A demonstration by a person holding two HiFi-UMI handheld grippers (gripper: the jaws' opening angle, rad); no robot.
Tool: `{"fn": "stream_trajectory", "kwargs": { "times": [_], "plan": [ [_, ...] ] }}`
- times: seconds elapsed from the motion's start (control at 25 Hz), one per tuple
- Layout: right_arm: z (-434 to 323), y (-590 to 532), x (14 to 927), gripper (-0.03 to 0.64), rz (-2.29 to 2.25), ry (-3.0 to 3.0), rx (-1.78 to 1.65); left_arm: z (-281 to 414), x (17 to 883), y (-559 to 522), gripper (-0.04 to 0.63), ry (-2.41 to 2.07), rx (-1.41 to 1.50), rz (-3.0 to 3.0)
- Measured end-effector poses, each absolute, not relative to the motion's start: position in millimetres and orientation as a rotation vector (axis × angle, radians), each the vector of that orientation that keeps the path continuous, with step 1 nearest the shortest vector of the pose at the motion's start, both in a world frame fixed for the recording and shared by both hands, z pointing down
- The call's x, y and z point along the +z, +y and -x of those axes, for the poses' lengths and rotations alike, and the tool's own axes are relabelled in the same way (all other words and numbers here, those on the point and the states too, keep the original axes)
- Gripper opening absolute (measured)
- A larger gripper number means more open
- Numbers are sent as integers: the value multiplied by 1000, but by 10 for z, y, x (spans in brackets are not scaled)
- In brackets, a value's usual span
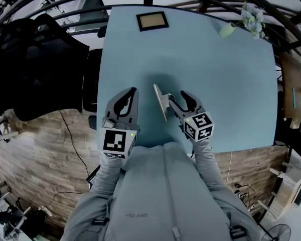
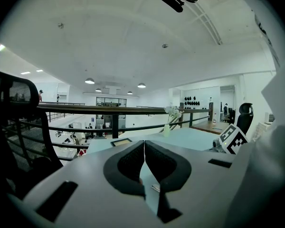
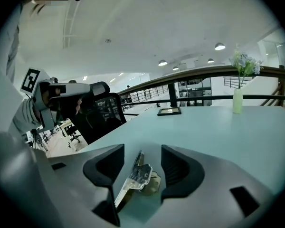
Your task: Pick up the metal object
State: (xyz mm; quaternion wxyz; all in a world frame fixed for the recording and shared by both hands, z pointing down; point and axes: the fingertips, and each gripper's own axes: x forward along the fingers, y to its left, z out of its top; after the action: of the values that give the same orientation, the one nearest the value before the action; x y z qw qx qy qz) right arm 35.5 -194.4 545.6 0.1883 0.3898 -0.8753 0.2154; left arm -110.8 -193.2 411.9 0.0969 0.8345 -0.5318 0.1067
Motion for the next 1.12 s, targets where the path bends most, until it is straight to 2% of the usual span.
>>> {"fn": "stream_trajectory", "kwargs": {
  "times": [1.12],
  "plan": [
    [-105,-1835,6245,232,-982,-2323,717,1193,4322,-2072,28,-1507,352,-2458]
  ]
}}
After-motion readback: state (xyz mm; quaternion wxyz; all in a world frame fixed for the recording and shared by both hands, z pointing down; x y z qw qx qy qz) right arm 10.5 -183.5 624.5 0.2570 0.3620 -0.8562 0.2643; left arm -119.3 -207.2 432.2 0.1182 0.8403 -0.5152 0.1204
